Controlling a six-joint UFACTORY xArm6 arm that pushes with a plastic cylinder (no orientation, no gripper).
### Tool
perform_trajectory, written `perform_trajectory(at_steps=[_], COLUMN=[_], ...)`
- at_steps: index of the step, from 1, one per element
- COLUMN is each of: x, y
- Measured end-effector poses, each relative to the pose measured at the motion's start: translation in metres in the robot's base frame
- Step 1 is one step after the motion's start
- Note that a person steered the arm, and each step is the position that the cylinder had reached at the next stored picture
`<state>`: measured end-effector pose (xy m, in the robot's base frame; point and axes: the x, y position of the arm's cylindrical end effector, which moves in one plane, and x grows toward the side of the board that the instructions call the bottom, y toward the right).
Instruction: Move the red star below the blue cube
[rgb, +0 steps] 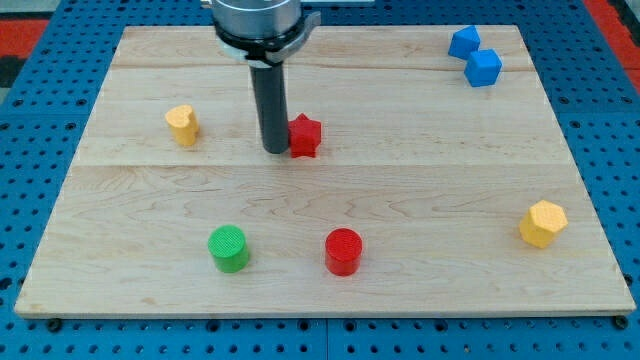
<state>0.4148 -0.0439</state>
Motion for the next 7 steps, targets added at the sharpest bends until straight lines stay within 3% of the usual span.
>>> perform_trajectory(at_steps=[1, 3, 6, 7], x=[-0.031, -0.053, -0.055, -0.016], y=[0.033, 0.111, 0.228, 0.186])
